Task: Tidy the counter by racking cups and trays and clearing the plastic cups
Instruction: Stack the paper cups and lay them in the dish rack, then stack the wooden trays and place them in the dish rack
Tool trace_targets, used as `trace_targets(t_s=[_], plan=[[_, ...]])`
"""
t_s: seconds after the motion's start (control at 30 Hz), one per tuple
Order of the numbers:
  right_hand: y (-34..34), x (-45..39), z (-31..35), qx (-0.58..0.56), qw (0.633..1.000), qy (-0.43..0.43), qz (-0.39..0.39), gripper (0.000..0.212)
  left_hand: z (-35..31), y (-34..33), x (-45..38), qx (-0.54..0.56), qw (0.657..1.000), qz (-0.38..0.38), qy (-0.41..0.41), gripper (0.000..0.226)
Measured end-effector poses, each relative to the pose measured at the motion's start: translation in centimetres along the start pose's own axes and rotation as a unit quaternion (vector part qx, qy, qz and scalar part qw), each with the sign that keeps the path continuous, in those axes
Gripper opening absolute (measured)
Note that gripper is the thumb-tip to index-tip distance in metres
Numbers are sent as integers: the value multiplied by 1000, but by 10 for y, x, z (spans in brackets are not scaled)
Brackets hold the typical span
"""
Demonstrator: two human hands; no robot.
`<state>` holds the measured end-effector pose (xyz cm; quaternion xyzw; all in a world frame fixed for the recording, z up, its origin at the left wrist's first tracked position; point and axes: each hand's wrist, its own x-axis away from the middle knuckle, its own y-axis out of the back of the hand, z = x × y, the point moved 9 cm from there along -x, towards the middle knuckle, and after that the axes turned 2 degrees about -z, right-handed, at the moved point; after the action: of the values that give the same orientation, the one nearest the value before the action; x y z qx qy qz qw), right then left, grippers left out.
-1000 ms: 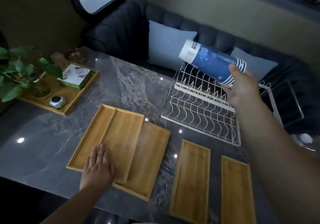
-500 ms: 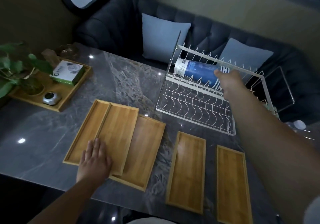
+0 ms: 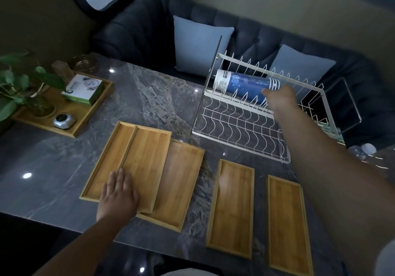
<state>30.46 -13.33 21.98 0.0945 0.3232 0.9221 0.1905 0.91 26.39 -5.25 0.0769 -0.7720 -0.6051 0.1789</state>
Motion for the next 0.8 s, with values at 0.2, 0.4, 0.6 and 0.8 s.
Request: trace_targets(t_s=[0.2, 0.4, 0.6, 0.8], plan=[[14, 9, 9, -21, 998, 64, -18, 44, -3, 5, -2, 16, 1000, 22, 3, 61], [38, 44, 13, 16, 985, 168, -44, 30, -7, 12, -4, -1, 999, 37, 1, 64], [54, 92, -21, 53, 970, 232, -51, 38, -19, 21, -8, -39, 998, 48, 3, 64], [34, 127, -121, 128, 974, 183, 34, 27, -123, 29, 6, 6, 989, 44, -138, 55]])
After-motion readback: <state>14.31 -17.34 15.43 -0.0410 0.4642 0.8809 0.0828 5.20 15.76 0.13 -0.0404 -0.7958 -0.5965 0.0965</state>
